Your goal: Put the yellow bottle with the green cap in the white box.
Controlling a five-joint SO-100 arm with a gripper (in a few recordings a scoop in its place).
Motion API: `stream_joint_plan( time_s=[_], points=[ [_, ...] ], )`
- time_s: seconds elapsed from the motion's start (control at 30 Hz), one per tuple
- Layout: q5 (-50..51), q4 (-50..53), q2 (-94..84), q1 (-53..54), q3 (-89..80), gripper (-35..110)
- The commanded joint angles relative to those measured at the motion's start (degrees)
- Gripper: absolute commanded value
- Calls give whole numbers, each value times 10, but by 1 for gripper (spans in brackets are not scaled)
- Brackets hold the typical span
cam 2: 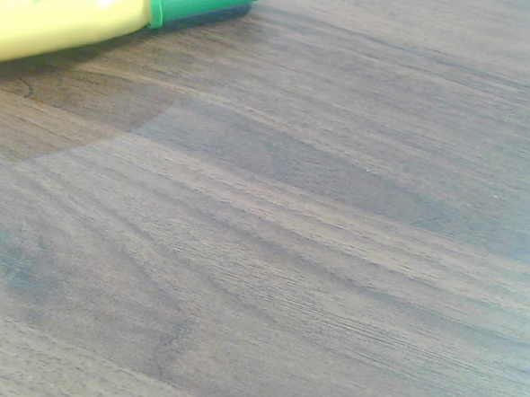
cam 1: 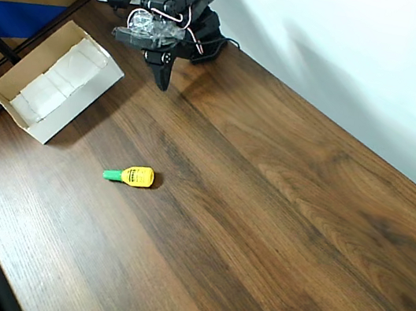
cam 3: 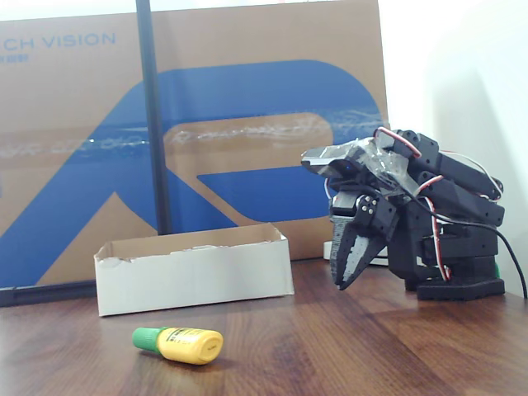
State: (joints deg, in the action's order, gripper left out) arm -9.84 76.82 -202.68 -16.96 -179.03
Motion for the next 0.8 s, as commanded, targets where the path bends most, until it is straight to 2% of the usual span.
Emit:
stream_joint_plan(
  time_s=[0.0, 0.67, 0.77],
  points=[
    [36, 95, -14, 35, 15, 0],
    [34, 98, -16, 14, 17, 0],
    [47, 93, -16, 48, 32, 0]
  ],
)
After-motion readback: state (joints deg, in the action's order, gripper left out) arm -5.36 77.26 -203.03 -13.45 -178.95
